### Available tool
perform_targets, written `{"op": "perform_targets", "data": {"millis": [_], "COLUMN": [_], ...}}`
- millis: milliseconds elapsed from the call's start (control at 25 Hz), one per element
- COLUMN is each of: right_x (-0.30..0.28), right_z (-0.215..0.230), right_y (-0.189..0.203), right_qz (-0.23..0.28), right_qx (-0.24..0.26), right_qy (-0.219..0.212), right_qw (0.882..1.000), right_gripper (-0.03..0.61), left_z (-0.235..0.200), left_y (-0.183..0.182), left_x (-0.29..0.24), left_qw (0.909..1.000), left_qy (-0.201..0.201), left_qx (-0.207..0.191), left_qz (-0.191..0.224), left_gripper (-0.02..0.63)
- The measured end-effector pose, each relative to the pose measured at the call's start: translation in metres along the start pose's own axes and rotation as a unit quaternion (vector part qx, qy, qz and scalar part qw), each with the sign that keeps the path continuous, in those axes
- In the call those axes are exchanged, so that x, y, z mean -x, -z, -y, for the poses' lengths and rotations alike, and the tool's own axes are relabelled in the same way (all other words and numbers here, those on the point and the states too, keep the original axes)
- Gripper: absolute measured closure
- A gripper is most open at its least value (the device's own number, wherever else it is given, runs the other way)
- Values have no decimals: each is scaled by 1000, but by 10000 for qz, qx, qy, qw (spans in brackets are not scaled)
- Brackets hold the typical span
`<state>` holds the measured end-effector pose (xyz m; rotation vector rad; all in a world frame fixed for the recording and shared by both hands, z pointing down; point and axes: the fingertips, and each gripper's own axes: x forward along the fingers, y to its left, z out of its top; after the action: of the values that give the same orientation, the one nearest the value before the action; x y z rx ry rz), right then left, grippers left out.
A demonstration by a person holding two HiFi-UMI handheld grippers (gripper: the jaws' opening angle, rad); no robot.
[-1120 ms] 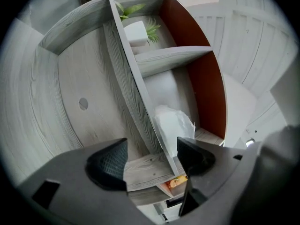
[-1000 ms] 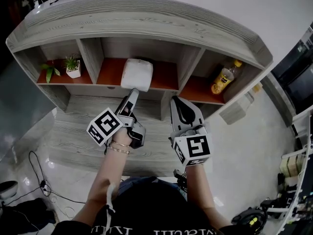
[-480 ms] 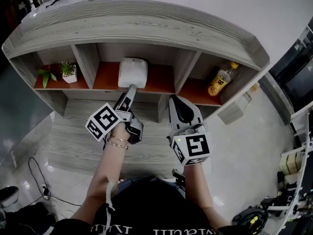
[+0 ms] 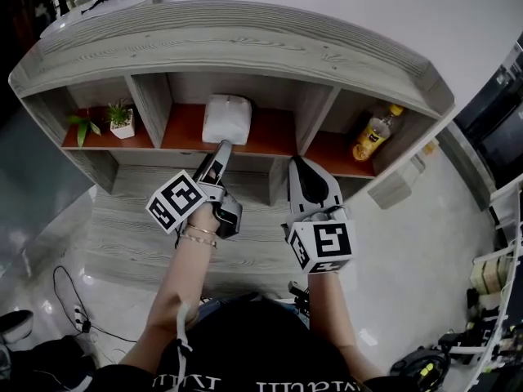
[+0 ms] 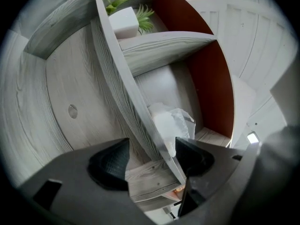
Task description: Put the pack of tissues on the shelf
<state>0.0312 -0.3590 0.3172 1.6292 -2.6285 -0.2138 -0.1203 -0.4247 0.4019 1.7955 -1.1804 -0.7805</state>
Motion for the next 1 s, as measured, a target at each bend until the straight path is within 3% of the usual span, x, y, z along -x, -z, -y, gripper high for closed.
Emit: {"op": "perform_targets", "data": {"millis": [400,600,800,1000], "right_x": [1,3,6,9], "right_z": [-4,-12,-18,-16], "right_y": [4,2,-1,-2], "right_qz": [15,12,34,61], "right_qx": [-232,-253,-177,-204], "right_qy": [-31,-221,-306,-325], "right_qw": [9997,9994,9994,9992], "right_gripper": [563,563,563,563], "left_z": [8,14,21,29], "left_y": [-4,-7,-13,-15], "left_x": [21,32,50,63], "left_qw": [9981,9927,9764,9494], "left_qy": [24,24,-89,-82], "left_qx": [-614,-1204,-2155,-3140], "left_qz": [6,12,82,85], "left_gripper": [301,301,301,301]}}
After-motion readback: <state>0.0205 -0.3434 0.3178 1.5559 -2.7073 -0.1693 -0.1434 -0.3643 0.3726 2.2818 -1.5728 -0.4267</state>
